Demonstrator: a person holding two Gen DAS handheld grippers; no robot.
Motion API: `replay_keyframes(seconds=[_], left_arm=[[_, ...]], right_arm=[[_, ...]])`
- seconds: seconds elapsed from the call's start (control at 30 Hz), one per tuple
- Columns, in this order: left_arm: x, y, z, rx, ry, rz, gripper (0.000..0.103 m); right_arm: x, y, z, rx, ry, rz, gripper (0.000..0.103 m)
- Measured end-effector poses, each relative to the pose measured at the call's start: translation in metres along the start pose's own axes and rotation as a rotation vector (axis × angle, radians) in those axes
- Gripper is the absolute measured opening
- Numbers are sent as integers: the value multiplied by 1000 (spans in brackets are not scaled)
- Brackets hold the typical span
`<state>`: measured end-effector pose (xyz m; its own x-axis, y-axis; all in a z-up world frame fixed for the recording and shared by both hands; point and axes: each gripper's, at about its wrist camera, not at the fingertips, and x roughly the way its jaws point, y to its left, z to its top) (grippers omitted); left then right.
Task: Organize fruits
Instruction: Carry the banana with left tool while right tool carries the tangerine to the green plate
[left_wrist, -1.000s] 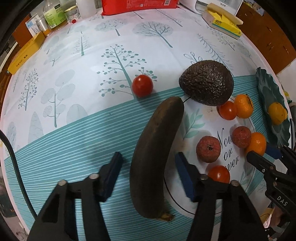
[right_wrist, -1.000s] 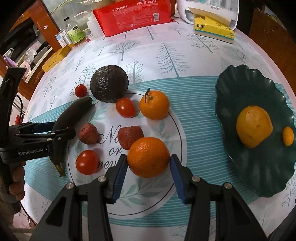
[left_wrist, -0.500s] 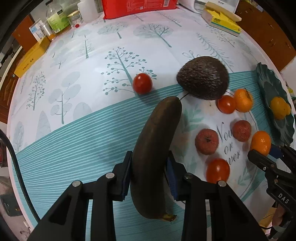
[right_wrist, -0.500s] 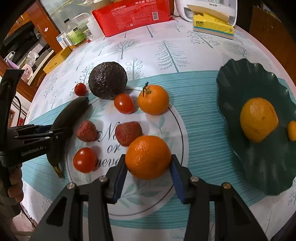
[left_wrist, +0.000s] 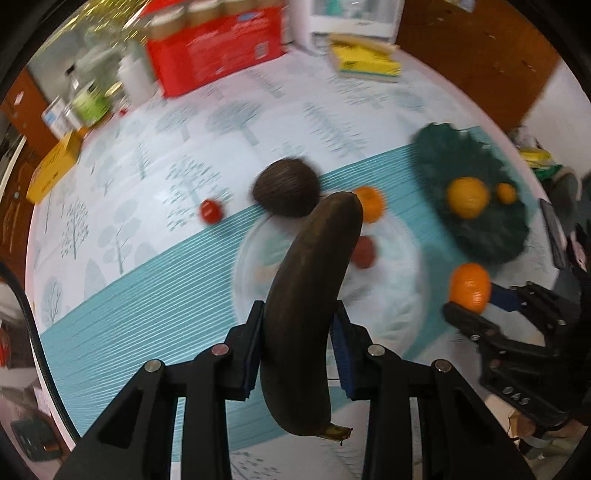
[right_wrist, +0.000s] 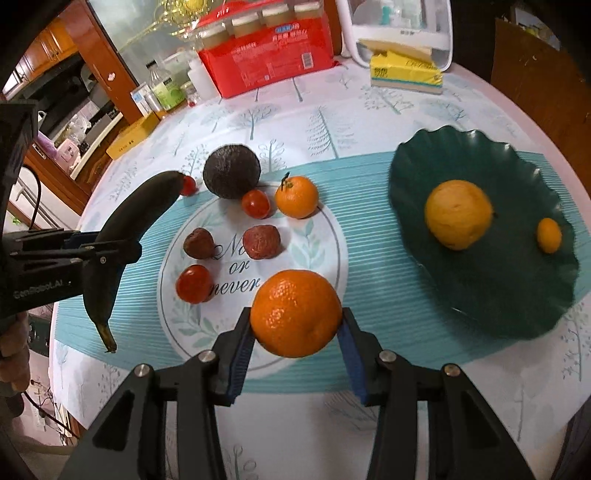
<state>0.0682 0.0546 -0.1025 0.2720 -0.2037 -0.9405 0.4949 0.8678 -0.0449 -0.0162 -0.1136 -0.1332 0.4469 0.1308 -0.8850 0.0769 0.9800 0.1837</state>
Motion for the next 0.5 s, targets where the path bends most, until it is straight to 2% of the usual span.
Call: replay_keyframes(seconds=[0.3,0.5], left_arm=[[-31,-98,36,150,-77,-78,32],[-22,-149,76,218,-134,-61,32]], right_arm=[[-61,-44,-7,46,-59,-66,45],[-89,-94,0,57,-84,-123,45]])
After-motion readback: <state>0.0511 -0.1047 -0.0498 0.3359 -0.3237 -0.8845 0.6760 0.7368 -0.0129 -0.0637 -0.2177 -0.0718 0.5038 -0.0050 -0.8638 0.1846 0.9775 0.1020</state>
